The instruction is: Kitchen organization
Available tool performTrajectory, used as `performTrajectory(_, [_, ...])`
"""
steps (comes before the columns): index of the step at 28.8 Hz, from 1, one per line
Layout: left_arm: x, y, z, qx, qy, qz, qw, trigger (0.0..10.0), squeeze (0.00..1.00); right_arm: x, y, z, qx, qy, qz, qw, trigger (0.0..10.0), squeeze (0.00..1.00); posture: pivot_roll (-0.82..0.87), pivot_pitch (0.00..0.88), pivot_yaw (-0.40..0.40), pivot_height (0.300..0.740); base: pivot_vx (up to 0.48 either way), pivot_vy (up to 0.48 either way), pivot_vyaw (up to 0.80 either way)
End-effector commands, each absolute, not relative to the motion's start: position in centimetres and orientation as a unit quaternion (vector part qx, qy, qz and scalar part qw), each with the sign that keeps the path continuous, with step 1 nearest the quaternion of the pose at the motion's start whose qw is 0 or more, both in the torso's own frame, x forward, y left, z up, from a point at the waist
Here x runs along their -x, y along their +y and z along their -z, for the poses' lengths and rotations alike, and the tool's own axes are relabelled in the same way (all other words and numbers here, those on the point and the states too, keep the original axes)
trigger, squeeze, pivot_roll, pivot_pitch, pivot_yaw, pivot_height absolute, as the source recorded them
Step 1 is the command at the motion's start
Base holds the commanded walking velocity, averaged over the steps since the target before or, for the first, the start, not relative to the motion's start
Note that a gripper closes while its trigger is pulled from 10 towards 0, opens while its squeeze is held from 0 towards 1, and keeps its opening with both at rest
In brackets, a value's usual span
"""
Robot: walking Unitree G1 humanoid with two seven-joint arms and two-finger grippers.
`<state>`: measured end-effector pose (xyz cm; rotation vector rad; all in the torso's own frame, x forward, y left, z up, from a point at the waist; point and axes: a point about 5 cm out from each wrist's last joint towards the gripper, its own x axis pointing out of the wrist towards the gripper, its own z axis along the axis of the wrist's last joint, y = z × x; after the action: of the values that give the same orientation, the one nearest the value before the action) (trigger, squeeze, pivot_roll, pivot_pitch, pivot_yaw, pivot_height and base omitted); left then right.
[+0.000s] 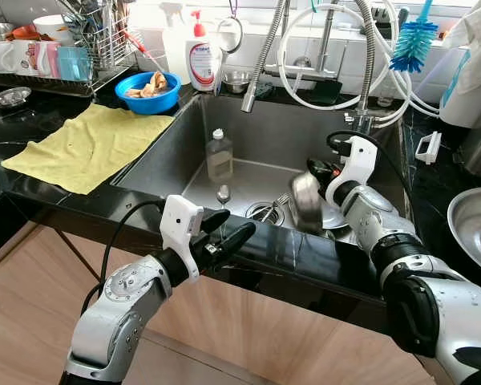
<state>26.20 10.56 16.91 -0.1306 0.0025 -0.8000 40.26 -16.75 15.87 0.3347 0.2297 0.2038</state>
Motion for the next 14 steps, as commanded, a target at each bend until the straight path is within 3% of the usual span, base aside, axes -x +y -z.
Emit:
performTrajectory(1, [-25.9,10.6,-17.1,0.068,0.0,0.393,0.917,10.0,0.0,-40.6,-16.6,-16.9,-0.166,0.102,-0.104,0.975,10.0,1.0,0.01,0.0,0.043,0.74,0.0,0.0,0.0])
performTrajectory(7, [-25.9,10.7,-17.0,0.067,0.003,0.392,0.918,10.0,0.0,-40.7,-16.6,-17.1,-0.159,0.099,-0.101,0.977,10.0,0.99,0.01,0.0,0.041,0.74,0.0,0.0,0.0])
performTrajectory(8, [-25.9,10.7,-17.0,0.066,0.003,0.392,0.918,10.0,0.0,-40.8,-16.6,-17.4,-0.152,0.092,-0.1,0.979,10.0,0.0,0.01,0.0,0.041,0.74,0.0,0.0,0.0])
performTrajectory(14, [-25.9,10.7,-17.0,0.064,0.005,0.391,0.918,10.0,0.0,-41.3,-18.1,-20.9,-0.071,0.01,-0.062,0.996,10.0,0.0,0.0,0.0,0.043,0.74,0.0,0.0,0.0])
